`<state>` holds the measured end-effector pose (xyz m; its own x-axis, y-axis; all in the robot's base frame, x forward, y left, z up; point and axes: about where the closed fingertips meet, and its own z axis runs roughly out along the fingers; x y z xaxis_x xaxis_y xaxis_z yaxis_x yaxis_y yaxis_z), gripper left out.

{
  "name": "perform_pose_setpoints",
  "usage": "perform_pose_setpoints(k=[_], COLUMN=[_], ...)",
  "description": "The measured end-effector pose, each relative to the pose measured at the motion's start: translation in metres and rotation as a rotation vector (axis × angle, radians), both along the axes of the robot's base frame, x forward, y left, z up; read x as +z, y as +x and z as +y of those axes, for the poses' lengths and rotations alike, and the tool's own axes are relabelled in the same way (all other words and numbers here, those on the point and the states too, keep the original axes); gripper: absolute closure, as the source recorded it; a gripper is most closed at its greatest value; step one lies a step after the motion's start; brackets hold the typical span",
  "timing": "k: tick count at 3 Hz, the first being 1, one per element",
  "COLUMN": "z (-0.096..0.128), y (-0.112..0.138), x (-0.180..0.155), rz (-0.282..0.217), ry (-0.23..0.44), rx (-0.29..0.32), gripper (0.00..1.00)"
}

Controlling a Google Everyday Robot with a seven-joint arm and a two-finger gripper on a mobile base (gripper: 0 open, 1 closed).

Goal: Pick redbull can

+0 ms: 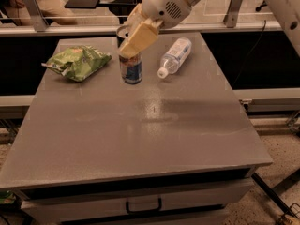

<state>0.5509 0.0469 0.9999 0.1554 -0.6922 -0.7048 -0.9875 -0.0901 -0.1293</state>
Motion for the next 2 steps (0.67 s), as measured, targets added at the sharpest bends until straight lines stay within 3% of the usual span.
perform_pose_setpoints(k=[1,2], z=[-0.0004,-0.0001], y=[0.0009,0.0010], x=[0.0226,0.0224], rz=[-0.011,-0.011], ry=[0.033,0.033], rx=[0.039,0.039], gripper=[1.00,1.00])
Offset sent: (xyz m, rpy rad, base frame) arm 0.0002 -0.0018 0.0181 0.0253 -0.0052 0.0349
